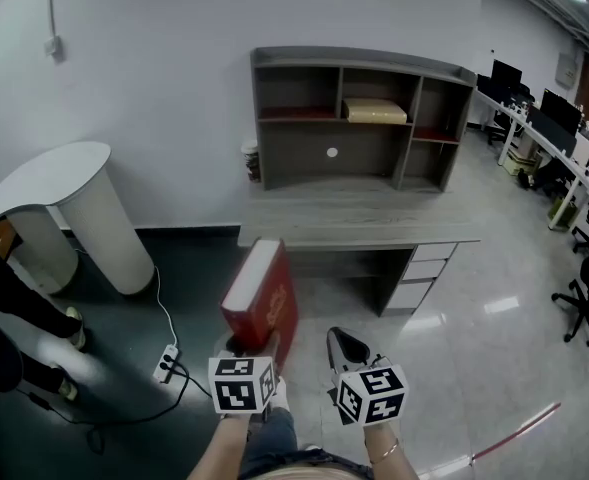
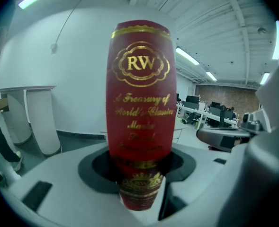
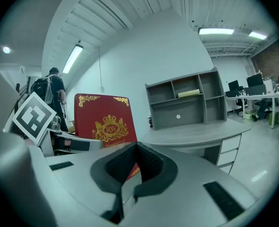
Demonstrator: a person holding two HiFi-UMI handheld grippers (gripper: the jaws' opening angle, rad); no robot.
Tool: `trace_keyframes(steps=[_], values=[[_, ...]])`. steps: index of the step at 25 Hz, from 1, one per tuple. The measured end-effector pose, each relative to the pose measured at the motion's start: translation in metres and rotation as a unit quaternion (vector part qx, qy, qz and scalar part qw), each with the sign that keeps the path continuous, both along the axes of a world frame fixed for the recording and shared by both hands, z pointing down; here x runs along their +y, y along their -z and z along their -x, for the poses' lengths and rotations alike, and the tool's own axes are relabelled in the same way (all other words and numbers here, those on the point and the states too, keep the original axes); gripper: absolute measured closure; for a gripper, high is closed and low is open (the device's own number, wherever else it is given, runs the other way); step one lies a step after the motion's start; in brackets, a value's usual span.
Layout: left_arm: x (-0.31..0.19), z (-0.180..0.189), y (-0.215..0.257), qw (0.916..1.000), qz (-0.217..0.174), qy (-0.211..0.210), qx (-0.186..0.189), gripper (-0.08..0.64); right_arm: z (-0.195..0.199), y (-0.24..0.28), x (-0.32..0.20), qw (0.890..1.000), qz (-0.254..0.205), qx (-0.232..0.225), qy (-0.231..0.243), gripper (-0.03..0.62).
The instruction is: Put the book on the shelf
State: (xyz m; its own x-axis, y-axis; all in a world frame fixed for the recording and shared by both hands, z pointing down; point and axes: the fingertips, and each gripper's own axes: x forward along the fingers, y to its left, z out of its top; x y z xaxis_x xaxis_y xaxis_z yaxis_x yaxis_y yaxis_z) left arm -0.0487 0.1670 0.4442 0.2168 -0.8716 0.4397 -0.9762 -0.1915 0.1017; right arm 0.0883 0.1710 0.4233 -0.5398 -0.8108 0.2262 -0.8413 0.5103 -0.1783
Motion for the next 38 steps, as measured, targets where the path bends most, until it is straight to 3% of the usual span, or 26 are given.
trace_keyframes(steps=[7,20,28,38], values=[[-0.072,0.002,-0.008,1.0,0.002,-0.003,0.004,0.331,0.005,-0.01,-0.061,1.0,0.008,0.013,0.001,0.583],[-0.232,0.03,-0.009,0.9998,0.02,-0.011,0.002,0.331,0.049,-0.005,-0.223,0.999,0.023,0.027,0.003,0.583],[-0.295,0.04,-0.013,0.9993,0.031,-0.019,0.001,0.331,0.069,-0.009,-0.29,0.999,0.037,0.027,-0.002,0.583],[-0.35,0.044,-0.015,0.9995,0.028,-0.013,-0.011,0.331,0.079,-0.015,-0.337,0.998,0.046,0.034,0.002,0.583]])
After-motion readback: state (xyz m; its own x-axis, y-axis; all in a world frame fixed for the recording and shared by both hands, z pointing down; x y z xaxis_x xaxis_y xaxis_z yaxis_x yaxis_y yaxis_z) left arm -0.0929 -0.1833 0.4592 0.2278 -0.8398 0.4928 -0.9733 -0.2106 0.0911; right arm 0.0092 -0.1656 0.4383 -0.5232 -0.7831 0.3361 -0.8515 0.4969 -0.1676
